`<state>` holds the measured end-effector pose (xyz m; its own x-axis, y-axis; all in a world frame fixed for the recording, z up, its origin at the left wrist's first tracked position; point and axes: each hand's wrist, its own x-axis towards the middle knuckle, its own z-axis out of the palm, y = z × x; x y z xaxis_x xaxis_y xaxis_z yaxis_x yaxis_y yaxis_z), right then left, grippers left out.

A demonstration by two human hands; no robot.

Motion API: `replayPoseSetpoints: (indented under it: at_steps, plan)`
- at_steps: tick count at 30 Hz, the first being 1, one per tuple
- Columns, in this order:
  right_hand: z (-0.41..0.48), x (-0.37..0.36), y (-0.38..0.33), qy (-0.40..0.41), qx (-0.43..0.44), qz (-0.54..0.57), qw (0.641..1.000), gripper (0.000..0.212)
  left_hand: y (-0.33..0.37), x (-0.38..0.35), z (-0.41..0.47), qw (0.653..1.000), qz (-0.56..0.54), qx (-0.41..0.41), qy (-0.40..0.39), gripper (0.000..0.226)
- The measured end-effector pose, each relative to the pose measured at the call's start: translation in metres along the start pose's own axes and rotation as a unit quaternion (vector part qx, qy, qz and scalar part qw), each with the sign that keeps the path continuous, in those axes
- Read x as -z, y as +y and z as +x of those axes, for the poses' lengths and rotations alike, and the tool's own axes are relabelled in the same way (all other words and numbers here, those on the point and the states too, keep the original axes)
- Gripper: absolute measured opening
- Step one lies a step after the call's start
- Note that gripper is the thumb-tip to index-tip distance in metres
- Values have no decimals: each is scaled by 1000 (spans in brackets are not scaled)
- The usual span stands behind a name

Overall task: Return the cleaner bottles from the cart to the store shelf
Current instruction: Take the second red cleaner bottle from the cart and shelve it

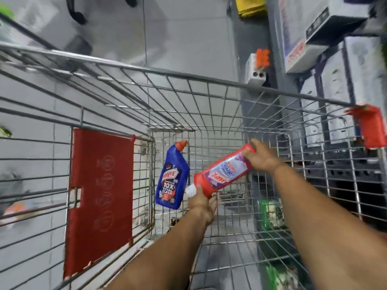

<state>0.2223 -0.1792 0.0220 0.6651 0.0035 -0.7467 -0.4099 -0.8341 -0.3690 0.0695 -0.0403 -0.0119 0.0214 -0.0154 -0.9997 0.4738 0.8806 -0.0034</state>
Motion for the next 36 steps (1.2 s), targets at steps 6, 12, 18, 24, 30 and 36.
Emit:
replayPoseSetpoints:
  at_steps: [6, 12, 18, 24, 30, 36]
  plan:
    - [-36, -15, -8, 37, 29, -25, 999, 45, -15, 10, -7, 999, 35, -18, 7, 54]
    - [-79, -39, -19, 146, 25, 19, 989, 42, -16, 17, -22, 995, 79, -59, 9, 41]
    - [-78, -31, -3, 168, 34, 156, 973, 31, -12, 31, -20, 998, 50, -38, -28, 39]
    - [-95, -19, 41, 9, -25, 118, 993, 81, -12, 45, -13, 998, -21, -10, -62, 36]
    - [-124, 8, 71, -149, -57, 150, 976, 96, -2, 48, -32, 988, 51, -43, -140, 39]
    - [-176, 27, 69, -120, 6, 103, 987, 79, 29, 23, -103, 938, 137, -154, -278, 31]
